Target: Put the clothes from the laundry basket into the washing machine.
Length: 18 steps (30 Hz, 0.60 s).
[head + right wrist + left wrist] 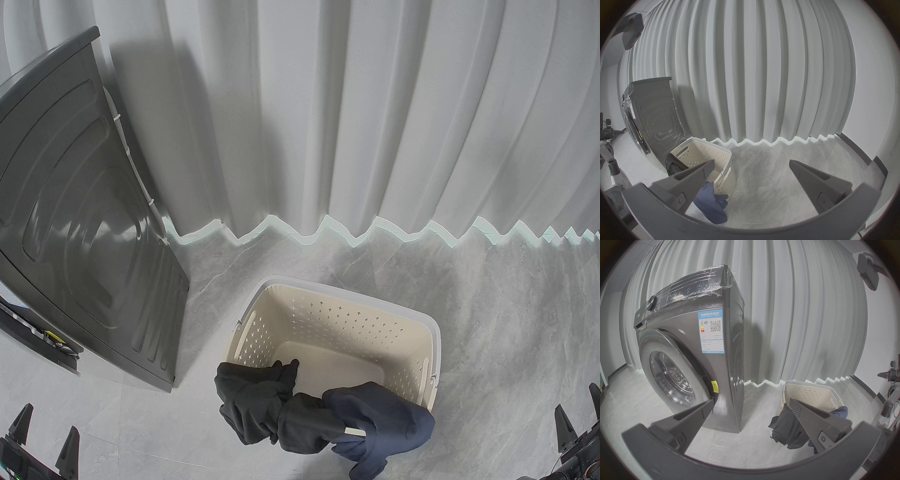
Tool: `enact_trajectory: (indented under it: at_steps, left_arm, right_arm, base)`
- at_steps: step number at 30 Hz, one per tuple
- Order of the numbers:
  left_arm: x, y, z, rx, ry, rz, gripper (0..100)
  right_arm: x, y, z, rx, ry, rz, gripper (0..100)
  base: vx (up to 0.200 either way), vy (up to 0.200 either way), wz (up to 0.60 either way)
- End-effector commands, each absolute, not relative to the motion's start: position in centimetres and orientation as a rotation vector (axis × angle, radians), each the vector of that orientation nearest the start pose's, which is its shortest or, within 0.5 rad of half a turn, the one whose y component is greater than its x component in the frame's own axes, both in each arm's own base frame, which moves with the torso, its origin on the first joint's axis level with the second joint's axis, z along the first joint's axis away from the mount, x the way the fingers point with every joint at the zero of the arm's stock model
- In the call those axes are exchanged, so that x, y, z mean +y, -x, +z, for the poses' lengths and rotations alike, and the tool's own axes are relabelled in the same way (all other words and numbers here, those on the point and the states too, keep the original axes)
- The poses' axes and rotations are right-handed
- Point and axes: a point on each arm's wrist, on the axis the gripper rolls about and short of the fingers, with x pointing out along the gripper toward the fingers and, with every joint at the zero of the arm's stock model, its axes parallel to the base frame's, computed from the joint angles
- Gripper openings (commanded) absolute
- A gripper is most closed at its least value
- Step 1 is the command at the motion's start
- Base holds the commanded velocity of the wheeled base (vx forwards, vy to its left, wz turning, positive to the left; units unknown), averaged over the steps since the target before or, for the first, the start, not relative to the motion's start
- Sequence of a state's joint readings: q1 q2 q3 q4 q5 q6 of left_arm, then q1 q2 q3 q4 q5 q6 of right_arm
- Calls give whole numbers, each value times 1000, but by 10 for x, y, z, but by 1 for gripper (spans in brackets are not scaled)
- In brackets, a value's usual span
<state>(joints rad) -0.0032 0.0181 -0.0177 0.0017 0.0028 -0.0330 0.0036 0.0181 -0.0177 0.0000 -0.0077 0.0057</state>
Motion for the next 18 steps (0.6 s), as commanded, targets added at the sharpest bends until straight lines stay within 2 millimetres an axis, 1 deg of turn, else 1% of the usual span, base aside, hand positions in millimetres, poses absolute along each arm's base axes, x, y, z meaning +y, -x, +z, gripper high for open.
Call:
enact_trajectory:
  at_steps: [1, 3, 15, 18]
  left_arm:
    - [0, 23, 75, 5, 34, 0, 100]
    - [0, 23, 75, 5, 34, 0, 100]
    - [0, 23, 75, 5, 34, 2, 100]
    - [0, 23, 76, 3, 34, 2, 100]
  right_arm:
    - [0, 23, 76, 2, -6, -3, 100]
    - [0, 23, 76, 2, -6, -3, 100]
    - [0, 23, 76, 2, -6, -3, 100]
    - [0, 23, 76, 2, -6, -3, 100]
  base:
    - [0, -200, 0]
    - [0, -200, 0]
    - [0, 0, 0]
    - [200, 0, 0]
